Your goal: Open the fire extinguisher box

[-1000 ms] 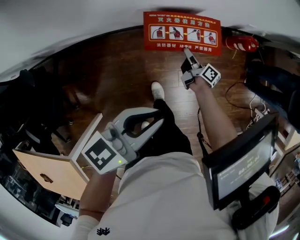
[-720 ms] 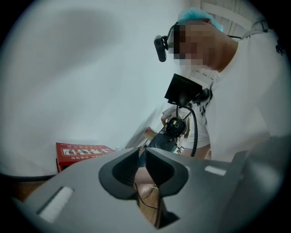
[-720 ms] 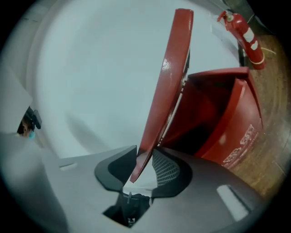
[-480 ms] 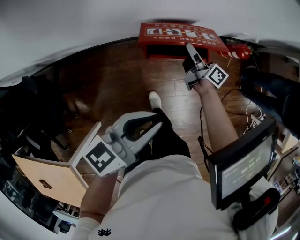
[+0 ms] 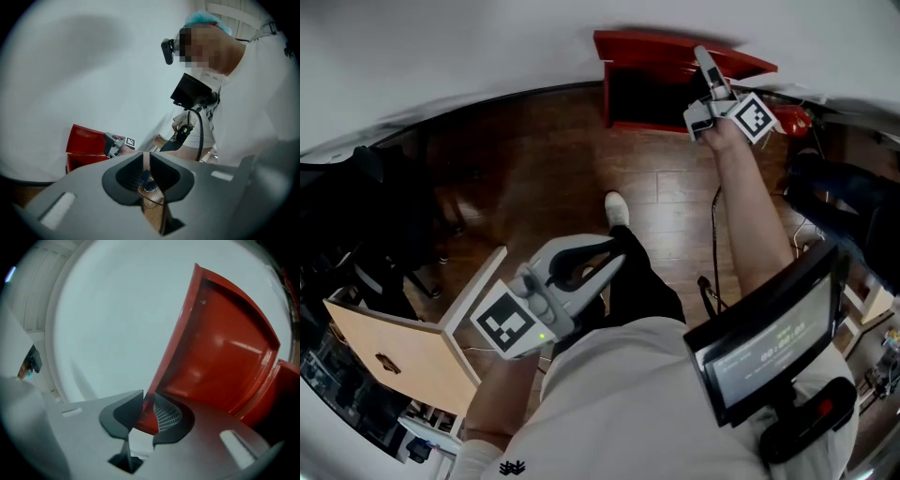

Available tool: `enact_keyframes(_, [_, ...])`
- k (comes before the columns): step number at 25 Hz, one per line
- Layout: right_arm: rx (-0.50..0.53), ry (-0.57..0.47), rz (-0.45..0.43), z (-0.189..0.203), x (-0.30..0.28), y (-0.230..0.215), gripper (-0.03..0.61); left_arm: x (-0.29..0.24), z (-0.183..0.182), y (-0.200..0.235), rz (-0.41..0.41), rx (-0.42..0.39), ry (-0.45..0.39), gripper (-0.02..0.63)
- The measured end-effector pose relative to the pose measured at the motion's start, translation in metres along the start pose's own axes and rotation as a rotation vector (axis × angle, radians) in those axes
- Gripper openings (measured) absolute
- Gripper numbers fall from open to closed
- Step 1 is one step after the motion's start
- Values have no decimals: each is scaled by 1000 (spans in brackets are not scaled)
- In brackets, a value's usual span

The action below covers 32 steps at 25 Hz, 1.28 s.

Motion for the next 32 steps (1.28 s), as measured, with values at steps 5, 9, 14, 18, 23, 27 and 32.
enact_keyframes(5, [36, -3, 9, -16, -17, -6, 71, 4, 1, 3, -15, 10, -18, 35])
enact_keyframes(9, [44, -13, 20, -17, -18, -10, 72, 11, 5, 6, -25, 20, -22, 35])
enact_keyframes(14, [55, -11, 24, -13, -11, -6, 94, 18, 5, 8, -26, 15, -28, 35])
enact_keyframes(18, [58, 2, 15, 5, 10, 19, 94, 26, 10, -1, -9, -14, -28, 35])
enact_keyframes(23, [142, 57, 44, 42, 62, 84, 94, 51, 13, -19, 48, -99, -66, 35])
enact_keyframes(27, [221, 140, 58, 82, 117, 143, 92, 75, 21, -44, 69, -160, -89, 35])
enact_keyframes(32, [347, 141, 7, 135, 201, 254, 91, 141, 62, -92, 75, -248, -115, 35])
Point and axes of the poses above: the fingertips, and each gripper's own axes: x backward along the fingers, y to its left, z out of its underside, the point moved 3 cm from there along x, backward along the fingers, and after that the axes turned 8 degrees about -z, right-handed, at the moved point
